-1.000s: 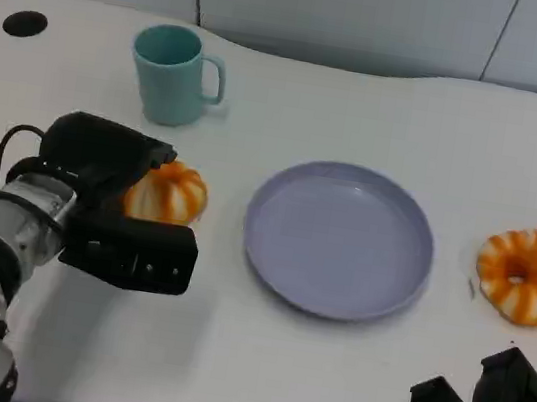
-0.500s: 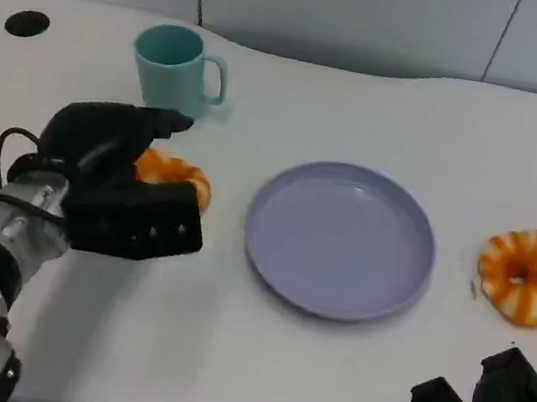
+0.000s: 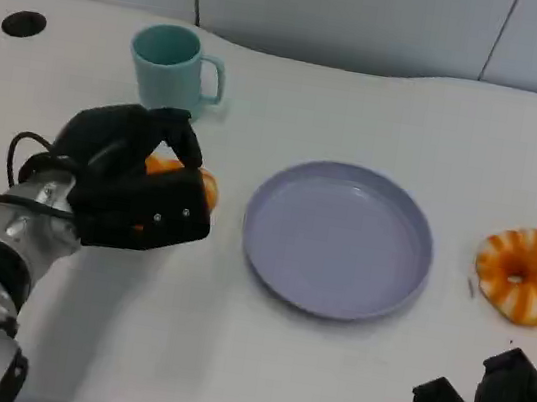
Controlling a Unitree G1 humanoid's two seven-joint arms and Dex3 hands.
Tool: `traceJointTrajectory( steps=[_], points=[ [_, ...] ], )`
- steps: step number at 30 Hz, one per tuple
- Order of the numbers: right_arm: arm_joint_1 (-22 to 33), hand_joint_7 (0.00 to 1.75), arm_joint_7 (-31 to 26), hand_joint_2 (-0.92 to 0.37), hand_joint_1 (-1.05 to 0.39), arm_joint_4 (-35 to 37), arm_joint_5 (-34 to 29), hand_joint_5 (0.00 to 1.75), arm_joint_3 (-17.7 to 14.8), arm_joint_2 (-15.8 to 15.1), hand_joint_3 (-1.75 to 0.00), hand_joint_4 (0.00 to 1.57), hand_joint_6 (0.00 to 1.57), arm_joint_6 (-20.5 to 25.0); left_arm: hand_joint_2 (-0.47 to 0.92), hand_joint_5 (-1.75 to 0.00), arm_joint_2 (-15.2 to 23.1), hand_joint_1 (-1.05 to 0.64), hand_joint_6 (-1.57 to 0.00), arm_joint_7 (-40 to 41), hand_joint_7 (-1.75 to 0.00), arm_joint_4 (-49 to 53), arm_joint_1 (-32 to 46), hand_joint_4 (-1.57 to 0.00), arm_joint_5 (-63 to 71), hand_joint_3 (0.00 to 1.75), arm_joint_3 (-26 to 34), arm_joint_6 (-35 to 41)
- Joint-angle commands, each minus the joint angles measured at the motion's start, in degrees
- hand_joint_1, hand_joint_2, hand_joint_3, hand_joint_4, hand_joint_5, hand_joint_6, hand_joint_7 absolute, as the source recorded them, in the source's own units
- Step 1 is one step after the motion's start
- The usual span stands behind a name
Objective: Grasp the bread from the table and place it into the plate.
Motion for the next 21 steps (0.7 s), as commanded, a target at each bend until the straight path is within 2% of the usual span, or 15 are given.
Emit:
traceJointTrajectory(
  steps=[1,2,3,5,7,11,13,21],
  points=[
    [0.48,1.75,0.21,-0.85,-0.46,-0.3,0.68,1.75,-0.4,-0.59,0.0,0.79,0.66,0.52,0.89,-1.12,0.1,-0.25,-0.51,-13.44,-0.9,0.22,1.44,-0.5,-8.05,0.1,6.79,-0.83],
    [0.42,1.75,0.35,-0.85,-0.46,-0.18,0.78,1.75,-0.44,-0.55,0.0,0.79,0.66,0.47,0.91,-0.76,0.08,-0.39,-0.54,-16.29,-0.55,0.17,1.5,-0.53,-9.52,0.17,8.02,-0.82],
    [0.42,1.75,0.31,-0.85,-0.46,-0.21,0.72,1.75,-0.43,-0.51,0.0,0.79,0.66,0.41,0.91,-0.55,0.05,-0.49,-0.5,-21.99,-0.34,0.24,1.62,-0.5,-12.39,0.27,10.39,-0.48],
    [0.46,1.75,0.19,-0.85,-0.46,-0.24,0.55,1.75,-0.36,-0.43,0.0,0.79,0.66,0.32,0.92,-0.24,-0.07,-0.74,-0.27,-29.36,-0.07,0.27,1.8,-0.31,-16.52,0.55,14.05,0.64],
    [0.36,1.75,0.51,-0.85,-0.46,0.04,0.48,1.75,-0.4,-0.41,0.0,0.78,0.66,-0.04,0.92,-0.17,-0.1,-0.78,-0.21,-31.98,-0.02,0.14,1.85,-0.28,-18.08,0.6,15.7,1.39],
    [0.4,1.75,0.35,-0.85,-0.46,-0.09,0.31,1.75,-0.37,-0.37,0.0,0.78,0.66,-0.02,0.92,-0.15,-0.1,-0.78,-0.2,-32.79,0.0,-0.11,1.91,-0.28,-18.22,0.61,16.58,1.72],
    [0.49,1.75,-0.08,-0.85,-0.46,-0.41,0.14,1.75,-0.27,-0.35,0.0,0.78,0.66,0.19,0.92,-0.15,-0.13,-0.77,-0.24,-32.48,-0.02,-0.16,1.93,-0.32,-18.0,0.5,16.78,1.73],
    [0.26,1.75,-0.21,-0.85,-0.46,-0.29,0.21,1.75,-0.33,-0.37,0.0,0.79,0.66,0.24,0.92,-0.14,-0.27,-0.77,-0.27,-32.06,-0.03,-0.2,1.92,-0.35,-17.75,0.44,17.37,1.9]
  ],
)
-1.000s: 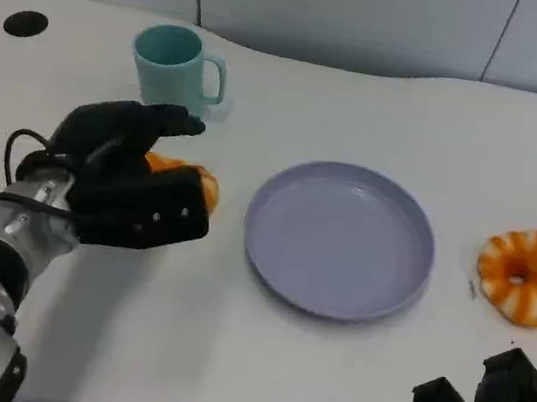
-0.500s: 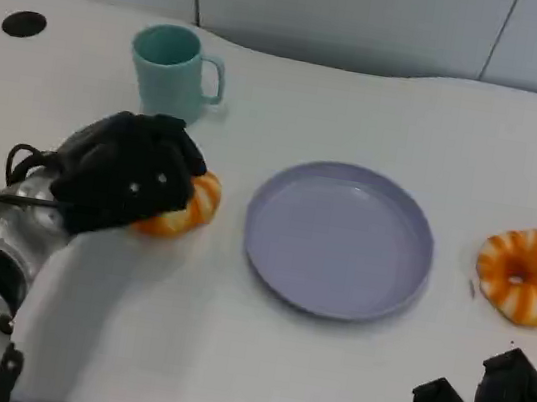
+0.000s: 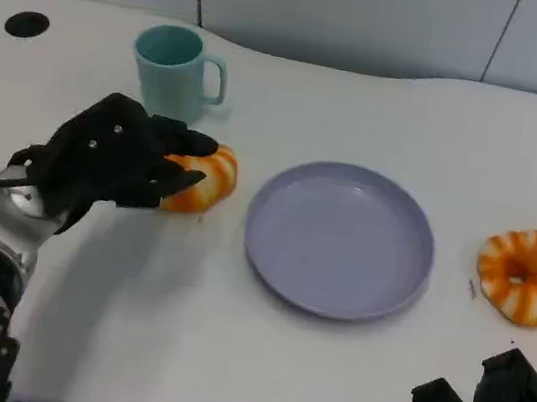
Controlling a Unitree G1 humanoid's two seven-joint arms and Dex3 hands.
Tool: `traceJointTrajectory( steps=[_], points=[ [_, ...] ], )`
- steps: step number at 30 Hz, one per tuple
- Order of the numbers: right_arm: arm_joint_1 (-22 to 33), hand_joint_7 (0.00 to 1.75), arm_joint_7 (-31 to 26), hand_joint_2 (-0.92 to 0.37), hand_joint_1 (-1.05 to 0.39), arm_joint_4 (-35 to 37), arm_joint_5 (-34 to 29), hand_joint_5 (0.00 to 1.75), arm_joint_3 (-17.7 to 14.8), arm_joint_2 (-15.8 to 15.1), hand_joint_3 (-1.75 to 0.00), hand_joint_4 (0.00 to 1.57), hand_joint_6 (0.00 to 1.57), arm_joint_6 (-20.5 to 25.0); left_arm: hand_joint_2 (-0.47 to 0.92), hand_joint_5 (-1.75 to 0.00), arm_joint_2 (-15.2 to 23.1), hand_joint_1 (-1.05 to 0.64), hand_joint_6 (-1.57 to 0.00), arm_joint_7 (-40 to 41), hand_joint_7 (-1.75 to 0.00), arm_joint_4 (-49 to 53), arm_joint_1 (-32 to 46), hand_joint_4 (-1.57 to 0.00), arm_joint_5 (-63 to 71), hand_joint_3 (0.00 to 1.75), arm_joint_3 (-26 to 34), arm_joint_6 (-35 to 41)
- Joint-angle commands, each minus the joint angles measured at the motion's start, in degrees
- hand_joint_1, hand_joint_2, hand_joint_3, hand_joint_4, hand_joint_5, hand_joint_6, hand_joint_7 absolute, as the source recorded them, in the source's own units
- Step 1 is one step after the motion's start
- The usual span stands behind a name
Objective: Grasp the bread from the table and place it into the plate.
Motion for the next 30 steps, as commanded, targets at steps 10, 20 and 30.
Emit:
traceJointTrajectory(
  steps=[10,20,30],
  points=[
    [0.09,1.75,-0.22,-0.85,-0.46,-0.19,0.3,1.75,-0.43,-0.42,0.0,0.79,0.66,0.31,0.92,-0.12,0.46,-0.75,-0.27,0.0,-0.02,-0.15,0.97,-0.36,0.27,0.44,0.29,0.3],
    [0.5,1.75,-0.83,-0.84,-0.46,-0.99,0.16,1.75,-0.29,-0.32,0.0,0.79,0.67,0.68,0.92,-0.09,3.91,-0.66,-0.38,13.97,-0.03,-0.06,-0.94,-0.5,15.83,0.11,-13.64,-1.83],
    [0.5,1.75,-0.84,-0.84,-0.46,-1.01,0.16,1.75,-0.29,-0.32,0.0,0.79,0.67,0.71,0.92,-0.08,3.93,-0.66,-0.39,14.34,-0.02,0.1,-1.01,-0.51,15.66,0.1,-14.12,-1.9]
  ],
)
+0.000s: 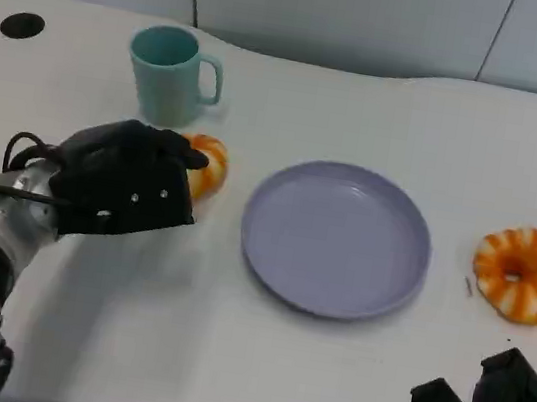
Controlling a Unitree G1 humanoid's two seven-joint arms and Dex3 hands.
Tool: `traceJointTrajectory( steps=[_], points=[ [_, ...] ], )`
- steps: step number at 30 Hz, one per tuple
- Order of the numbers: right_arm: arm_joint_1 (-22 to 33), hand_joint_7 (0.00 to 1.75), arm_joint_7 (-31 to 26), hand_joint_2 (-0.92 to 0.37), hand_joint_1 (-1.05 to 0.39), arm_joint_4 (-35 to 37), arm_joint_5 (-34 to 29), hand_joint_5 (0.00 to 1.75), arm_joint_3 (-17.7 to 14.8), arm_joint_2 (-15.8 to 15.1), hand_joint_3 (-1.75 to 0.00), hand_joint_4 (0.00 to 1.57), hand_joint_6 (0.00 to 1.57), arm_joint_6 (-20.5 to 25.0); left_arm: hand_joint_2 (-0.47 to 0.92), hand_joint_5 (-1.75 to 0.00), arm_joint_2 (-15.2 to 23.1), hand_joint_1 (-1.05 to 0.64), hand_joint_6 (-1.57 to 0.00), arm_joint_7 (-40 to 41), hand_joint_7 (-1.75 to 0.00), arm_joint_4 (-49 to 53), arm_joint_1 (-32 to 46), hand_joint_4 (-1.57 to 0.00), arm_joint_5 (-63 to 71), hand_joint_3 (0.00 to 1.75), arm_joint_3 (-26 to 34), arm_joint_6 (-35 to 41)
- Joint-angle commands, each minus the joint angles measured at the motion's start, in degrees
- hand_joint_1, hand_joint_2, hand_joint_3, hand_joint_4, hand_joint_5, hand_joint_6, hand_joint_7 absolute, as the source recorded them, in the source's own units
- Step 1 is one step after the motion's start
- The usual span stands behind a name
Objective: Grasp the bread from the table and place it into the plate.
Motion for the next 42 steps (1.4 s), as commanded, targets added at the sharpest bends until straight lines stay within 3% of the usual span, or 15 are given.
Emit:
traceJointTrajectory(
  steps=[1,11,12,13,14,16,20,21,23,28,40,42],
  points=[
    [0.46,1.75,-0.36,-0.84,-0.46,-0.73,0.16,1.75,-0.3,-0.33,0.0,0.79,0.67,0.05,0.92,-0.08,1.42,-0.66,-0.39,0.3,-0.02,0.71,0.04,-0.51,0.59,0.1,-0.42,0.81],
    [0.47,1.75,-0.38,-0.84,-0.46,-0.73,0.16,1.75,-0.29,-0.34,0.0,0.79,0.67,0.05,0.92,-0.06,1.42,-0.66,-0.39,0.3,-0.01,0.72,0.03,-0.52,0.58,0.1,-0.44,0.8],
    [0.53,1.75,-0.39,-0.84,-0.46,-0.71,0.07,1.75,-0.37,-0.42,0.0,0.79,0.67,-0.02,0.92,-0.06,1.67,-0.66,-0.39,7.15,-0.01,0.07,-0.11,-0.52,3.44,0.1,-2.56,0.0],
    [0.58,1.75,-0.4,-0.84,-0.47,-0.69,0.0,1.75,-0.44,-0.48,0.0,0.79,0.67,-0.07,0.87,-0.22,1.85,-0.57,-0.67,12.47,-0.1,-0.35,-0.23,-0.79,5.67,0.06,-4.21,-0.63],
    [0.62,1.75,-0.4,-0.85,-0.47,-0.67,-0.05,1.75,-0.48,-0.52,0.0,0.79,0.67,-0.1,0.86,-0.27,1.95,-0.54,-0.77,16.29,-0.1,-0.53,-0.34,-0.89,7.28,0.03,-5.4,-1.07],
    [0.63,1.75,-0.4,-0.85,-0.47,-0.67,-0.08,1.75,-0.5,-0.54,0.0,0.79,0.67,-0.11,0.85,-0.32,1.94,-0.52,-0.87,19.28,-0.1,-0.26,-0.49,-0.96,8.48,0.01,-6.41,-1.39],
    [0.64,1.75,-0.4,-0.85,-0.47,-0.67,-0.08,1.75,-0.51,-0.53,0.0,0.79,0.67,-0.11,0.85,-0.34,1.9,-0.51,-0.9,20.68,-0.09,0.26,-0.64,-0.98,8.82,0.01,-7.13,-1.59],
    [0.39,1.75,-0.06,-0.85,-0.47,-0.29,-0.06,1.75,-0.55,-0.54,0.0,0.79,0.67,-0.32,0.85,-0.34,2.49,-0.51,-0.9,29.14,-0.08,-0.26,-0.99,-0.98,13.58,0.01,-11.08,-0.97],
    [0.07,1.75,0.36,-0.85,-0.47,0.2,-0.03,1.75,-0.61,-0.55,0.0,0.79,0.66,-0.58,0.79,-0.2,3.19,-0.67,-0.88,40.31,-0.03,-0.69,-1.5,-0.9,19.8,0.0,-16.26,-0.17],
    [-0.35,1.75,0.32,-0.85,-0.46,0.55,-0.19,1.75,-0.88,-0.78,0.0,0.79,0.66,-0.47,0.78,-0.13,2.71,-0.72,-0.88,50.18,-0.01,0.37,-1.64,-0.91,23.12,0.0,-19.15,1.43],
    [-0.18,1.75,-0.23,-0.85,-0.46,0.32,-0.83,1.75,-0.91,-0.56,0.0,0.79,0.65,-0.35,0.78,-0.08,2.53,-0.74,-0.88,51.84,0.0,1.06,-1.89,-0.94,23.39,0.0,-20.25,2.06],
    [-1.6,1.75,0.16,-0.86,-0.46,1.79,-0.58,1.75,-1.38,-0.78,0.0,0.78,0.65,-0.22,0.79,-0.04,1.88,-0.74,-0.83,48.69,0.0,1.48,-2.15,-0.87,23.51,0.01,-20.55,4.1]
  ],
)
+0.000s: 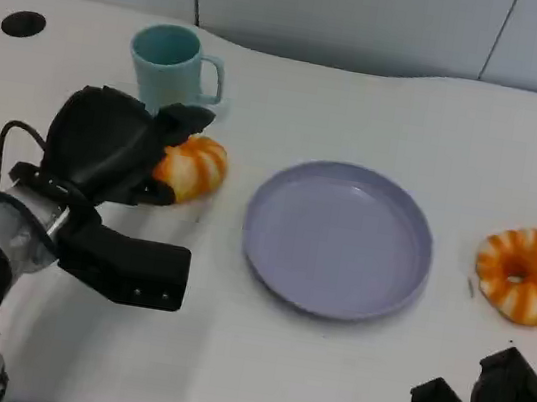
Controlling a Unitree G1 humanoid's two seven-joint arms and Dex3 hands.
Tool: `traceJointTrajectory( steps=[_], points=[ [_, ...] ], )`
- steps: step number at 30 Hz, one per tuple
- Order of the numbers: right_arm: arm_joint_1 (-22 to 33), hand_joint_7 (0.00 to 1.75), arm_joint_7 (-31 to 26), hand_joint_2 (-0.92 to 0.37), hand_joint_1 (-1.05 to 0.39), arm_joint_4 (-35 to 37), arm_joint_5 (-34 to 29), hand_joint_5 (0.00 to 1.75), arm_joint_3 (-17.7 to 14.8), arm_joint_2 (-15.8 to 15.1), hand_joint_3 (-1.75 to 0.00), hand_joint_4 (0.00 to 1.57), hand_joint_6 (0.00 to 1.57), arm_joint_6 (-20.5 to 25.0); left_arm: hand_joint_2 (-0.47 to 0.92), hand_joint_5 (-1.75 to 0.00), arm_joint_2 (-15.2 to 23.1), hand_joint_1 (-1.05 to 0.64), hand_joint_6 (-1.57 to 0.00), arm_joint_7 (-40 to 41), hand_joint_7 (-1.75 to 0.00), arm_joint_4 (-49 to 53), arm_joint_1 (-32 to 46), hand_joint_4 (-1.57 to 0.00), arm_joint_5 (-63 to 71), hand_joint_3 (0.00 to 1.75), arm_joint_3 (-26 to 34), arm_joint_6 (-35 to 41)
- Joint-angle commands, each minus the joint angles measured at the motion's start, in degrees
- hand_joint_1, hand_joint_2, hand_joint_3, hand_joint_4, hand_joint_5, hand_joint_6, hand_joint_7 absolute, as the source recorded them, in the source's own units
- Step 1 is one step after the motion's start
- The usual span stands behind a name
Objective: Grasp the bread from the table and place it into the plate.
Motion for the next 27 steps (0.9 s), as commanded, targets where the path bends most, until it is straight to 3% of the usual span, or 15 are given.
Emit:
traceJointTrajectory(
  steps=[1,11,17,27],
  points=[
    [-1.54,1.75,0.21,-0.86,-0.47,1.71,0.31,1.75,-1.25,-0.74,-0.01,0.78,0.65,-0.17,0.79,-0.03,-0.09,-0.74,-0.81,-2.95,0.0,0.87,-1.26,-0.85,0.03,0.01,-0.6,2.8],
    [-2.04,1.75,-0.05,-0.86,-0.46,2.13,-0.51,1.75,-1.64,-0.61,0.0,0.79,0.65,-0.06,0.79,0.0,-1.06,-0.73,-0.77,-6.83,0.0,1.17,-1.59,-0.82,-0.11,0.0,-0.83,4.93],
    [-1.71,1.75,-1.64,-0.85,-0.47,1.24,-1.29,1.75,-1.37,-0.42,0.0,0.79,0.64,0.47,0.85,0.0,-1.92,-0.75,-0.63,-11.36,0.0,1.49,-1.99,-0.64,-0.14,0.02,-0.91,7.76],
    [-1.7,1.75,-1.77,-0.85,-0.46,1.2,-1.25,1.75,-1.3,-0.48,0.0,0.79,0.64,0.47,0.86,0.0,-1.91,-0.76,-0.63,-11.57,0.0,1.38,-1.97,-0.63,-0.18,0.01,-0.88,7.87]
  ],
)
